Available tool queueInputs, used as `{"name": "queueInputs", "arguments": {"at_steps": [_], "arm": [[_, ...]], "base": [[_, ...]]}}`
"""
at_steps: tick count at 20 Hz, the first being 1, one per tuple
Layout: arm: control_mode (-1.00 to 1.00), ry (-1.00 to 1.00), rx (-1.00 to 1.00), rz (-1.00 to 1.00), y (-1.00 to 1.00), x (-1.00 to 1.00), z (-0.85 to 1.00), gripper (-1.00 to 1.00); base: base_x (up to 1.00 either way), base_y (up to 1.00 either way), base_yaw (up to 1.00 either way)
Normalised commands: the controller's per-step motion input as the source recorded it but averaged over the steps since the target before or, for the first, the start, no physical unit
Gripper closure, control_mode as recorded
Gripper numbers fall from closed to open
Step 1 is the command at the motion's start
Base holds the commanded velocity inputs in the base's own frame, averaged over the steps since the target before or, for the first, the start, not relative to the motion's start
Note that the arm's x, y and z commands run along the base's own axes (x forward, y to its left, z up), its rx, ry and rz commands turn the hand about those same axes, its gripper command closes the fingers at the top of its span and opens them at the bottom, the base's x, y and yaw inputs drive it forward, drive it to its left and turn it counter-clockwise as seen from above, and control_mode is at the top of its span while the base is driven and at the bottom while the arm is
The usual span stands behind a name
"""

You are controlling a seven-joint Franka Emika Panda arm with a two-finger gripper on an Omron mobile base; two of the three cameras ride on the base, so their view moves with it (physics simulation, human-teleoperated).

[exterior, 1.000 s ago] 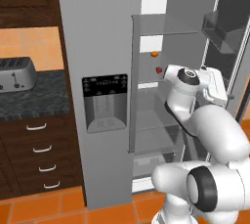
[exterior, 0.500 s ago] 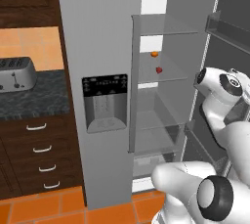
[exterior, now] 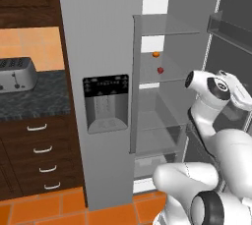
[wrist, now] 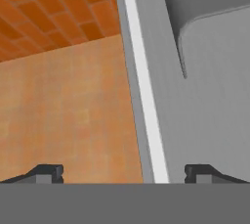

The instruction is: Take the strawberry from the fridge and place it on top of the pancake, located on the dining counter.

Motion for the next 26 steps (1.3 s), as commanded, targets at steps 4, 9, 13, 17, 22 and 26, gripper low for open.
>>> {"name": "queueInputs", "arguments": {"at_steps": [4,9,13,17,22,26], "arm": [[-1.00,-0.09,0.05,-0.16,1.00,0.61,-0.07,-1.00],[-1.00,-0.25,0.12,-0.42,1.00,0.57,-0.14,-1.00],[-1.00,-0.42,0.30,-0.46,0.90,0.19,-0.38,-1.00],[-1.00,-0.63,0.39,-0.49,0.75,0.00,-0.34,-1.00],[-1.00,-0.76,0.46,-0.48,0.65,-0.06,-0.38,-1.00],[-1.00,-0.79,0.49,-0.41,0.59,-0.36,-0.36,-1.00]], "base": [[0.00,0.00,0.00],[0.00,0.00,0.00],[0.00,0.00,0.00],[0.00,0.00,0.00],[0.00,0.00,0.00],[0.00,0.00,0.00]]}}
